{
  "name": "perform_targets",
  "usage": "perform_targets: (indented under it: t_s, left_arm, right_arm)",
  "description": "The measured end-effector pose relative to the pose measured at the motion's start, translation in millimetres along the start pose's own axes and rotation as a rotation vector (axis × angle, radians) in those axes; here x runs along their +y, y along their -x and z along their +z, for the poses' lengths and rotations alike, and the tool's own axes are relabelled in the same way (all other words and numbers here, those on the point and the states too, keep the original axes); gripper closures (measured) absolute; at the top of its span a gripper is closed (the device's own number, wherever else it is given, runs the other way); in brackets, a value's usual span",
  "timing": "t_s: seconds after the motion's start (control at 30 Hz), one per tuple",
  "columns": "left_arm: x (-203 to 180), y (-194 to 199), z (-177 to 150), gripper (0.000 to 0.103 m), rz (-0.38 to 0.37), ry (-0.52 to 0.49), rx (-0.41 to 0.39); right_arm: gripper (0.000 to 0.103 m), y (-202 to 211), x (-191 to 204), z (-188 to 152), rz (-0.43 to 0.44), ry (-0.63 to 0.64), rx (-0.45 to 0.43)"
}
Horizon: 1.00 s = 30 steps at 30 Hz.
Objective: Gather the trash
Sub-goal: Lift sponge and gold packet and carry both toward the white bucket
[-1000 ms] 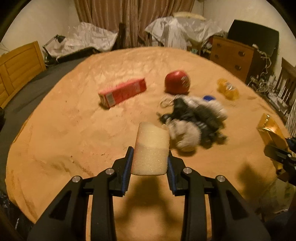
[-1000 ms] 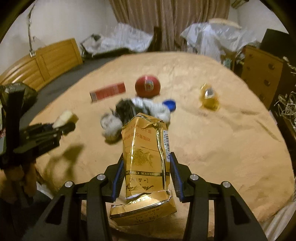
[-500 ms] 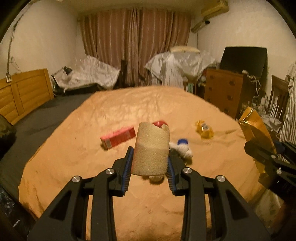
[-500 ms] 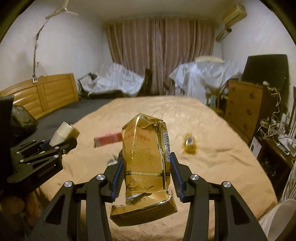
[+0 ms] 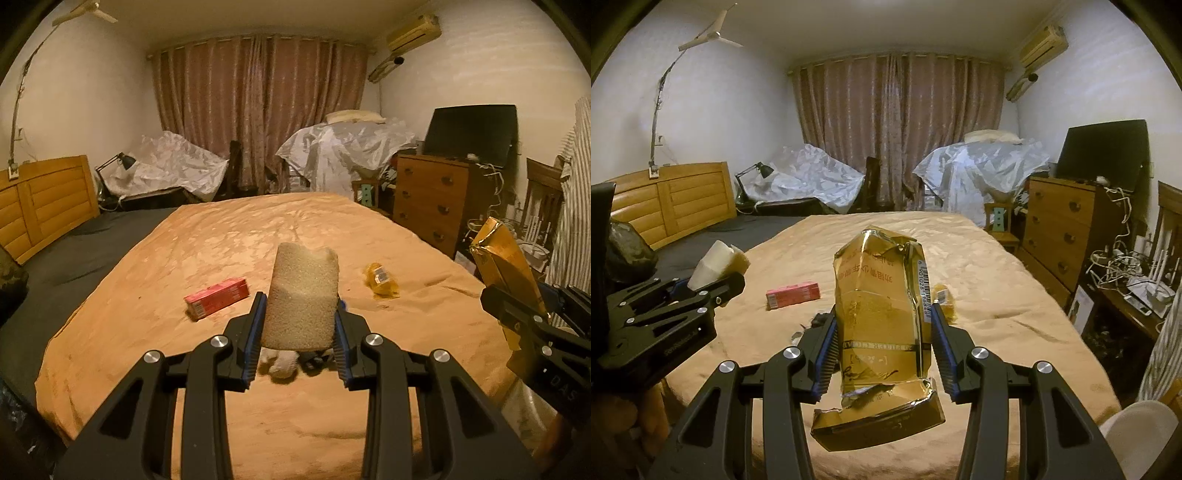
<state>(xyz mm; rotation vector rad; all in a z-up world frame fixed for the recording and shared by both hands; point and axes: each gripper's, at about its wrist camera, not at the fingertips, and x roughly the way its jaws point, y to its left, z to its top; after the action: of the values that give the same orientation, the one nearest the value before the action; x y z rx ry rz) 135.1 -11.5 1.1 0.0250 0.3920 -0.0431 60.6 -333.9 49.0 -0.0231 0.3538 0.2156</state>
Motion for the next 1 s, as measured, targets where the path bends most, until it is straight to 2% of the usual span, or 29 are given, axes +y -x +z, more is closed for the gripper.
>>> perform_targets:
  t_s: [0.2,0.57,0.87,1.0]
  left_arm:
    - [-32.0,3.2,6.8,0.071,-0.072,-0.024,-0.012]
    - [-120.7,8.9,11.5,0.071,-0.241,-0.092,-0.009]
    - [-200.0,17.6,4.3,0.071,-0.384,-0.174,0.005]
    - [-236.7,18.4,-2.3,0.071,-0.452,-0.212,0.038]
  right_arm:
    - [0.055,31.8,-33.7,1.5,-0.067,-0.017,-0.005]
    - [0.055,94.0,-117.7,-5.4,-0.212,-0.049,0.001]
    - [0.055,147.0,-202.2,-25.4,-0.346,-0.098,0.026]
    - [0.055,171.5,-250.9,-39.0,-0.405,-0.124,0.075]
